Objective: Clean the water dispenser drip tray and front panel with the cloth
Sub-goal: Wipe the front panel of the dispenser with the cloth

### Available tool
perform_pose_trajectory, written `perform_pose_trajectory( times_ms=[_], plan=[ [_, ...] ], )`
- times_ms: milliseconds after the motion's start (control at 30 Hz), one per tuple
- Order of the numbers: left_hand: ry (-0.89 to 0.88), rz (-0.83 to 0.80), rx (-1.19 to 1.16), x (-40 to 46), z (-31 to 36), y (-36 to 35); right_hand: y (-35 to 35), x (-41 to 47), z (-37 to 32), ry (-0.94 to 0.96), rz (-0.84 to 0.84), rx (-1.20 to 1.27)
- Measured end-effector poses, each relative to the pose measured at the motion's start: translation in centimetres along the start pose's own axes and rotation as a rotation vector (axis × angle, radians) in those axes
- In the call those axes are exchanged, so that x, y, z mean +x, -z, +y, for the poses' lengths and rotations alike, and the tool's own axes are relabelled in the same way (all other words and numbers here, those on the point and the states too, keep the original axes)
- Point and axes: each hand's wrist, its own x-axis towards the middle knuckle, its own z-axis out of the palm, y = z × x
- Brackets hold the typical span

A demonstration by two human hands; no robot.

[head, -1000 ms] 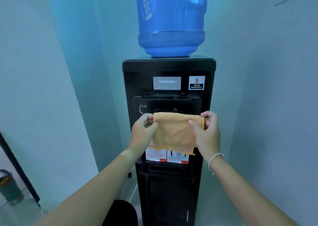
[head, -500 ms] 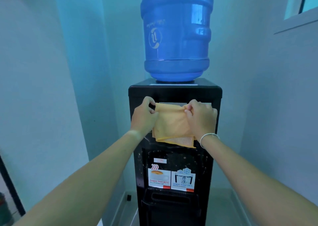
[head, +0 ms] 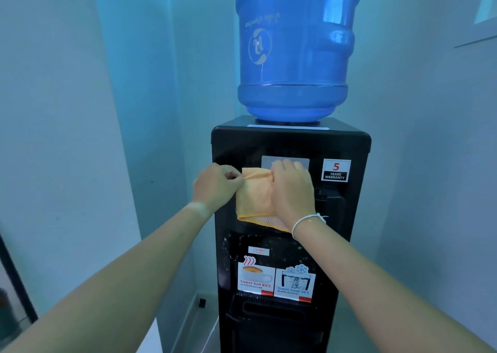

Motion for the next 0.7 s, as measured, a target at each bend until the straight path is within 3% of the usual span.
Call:
perform_pose_trajectory(
  times_ms=[33,200,367,500,700],
  plan=[
    [0.003,-0.010,0.002,0.1,-0.2,0.2,-0.2,0.0,-0.3,0.024,0.031,-0.024],
    [-0.012,-0.062,-0.099,0.0,-0.8,0.7,-1.7,-0.7,-1.6,0.184,-0.176,0.131],
    [-0.055,0.089,-0.178,-0.3,-1.0,0.4,-2.0,-1.7,0.2,0.215,-0.118,0.022],
    [-0.163,0.033,-0.155,-1.2,-1.3,-0.4,0.2,-2.3,3.8,0.146,-0.101,-0.029],
    [-0.136,0.017,-0.149,-2.5,-2.1,-1.1,1.6,-4.2,9.3,-0.072,-0.027,0.064]
  ],
)
